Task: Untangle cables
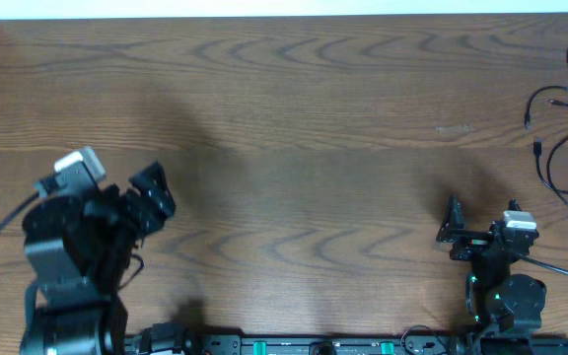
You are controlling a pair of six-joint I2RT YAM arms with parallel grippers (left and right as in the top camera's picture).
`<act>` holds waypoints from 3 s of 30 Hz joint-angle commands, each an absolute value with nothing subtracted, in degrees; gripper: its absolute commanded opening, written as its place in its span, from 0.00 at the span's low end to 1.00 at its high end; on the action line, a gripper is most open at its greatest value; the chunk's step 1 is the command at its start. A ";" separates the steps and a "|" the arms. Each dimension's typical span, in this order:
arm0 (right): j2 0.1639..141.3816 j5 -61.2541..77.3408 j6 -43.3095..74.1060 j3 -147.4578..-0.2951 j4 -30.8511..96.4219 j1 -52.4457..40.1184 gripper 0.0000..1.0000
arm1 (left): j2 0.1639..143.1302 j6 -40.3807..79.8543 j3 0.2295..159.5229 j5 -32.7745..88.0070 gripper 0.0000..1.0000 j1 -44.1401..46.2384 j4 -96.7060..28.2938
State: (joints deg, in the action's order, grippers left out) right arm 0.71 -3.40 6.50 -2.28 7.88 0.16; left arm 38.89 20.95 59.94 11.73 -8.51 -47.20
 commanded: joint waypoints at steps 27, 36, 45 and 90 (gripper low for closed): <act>0.30 -3.49 6.13 -2.11 7.94 0.45 0.99 | 34.39 13.93 54.87 16.08 0.98 -8.25 -54.43; 0.30 -3.49 6.13 -2.11 7.94 0.45 0.99 | 28.01 13.74 46.81 13.91 0.99 -1.15 -41.82; 0.30 -3.49 6.13 -2.11 7.94 0.45 0.99 | 15.92 12.08 35.51 12.80 0.99 -1.15 -25.71; 0.30 -3.49 6.13 -2.11 7.94 0.45 0.99 | 0.10 9.63 2.04 10.85 0.99 -1.15 21.56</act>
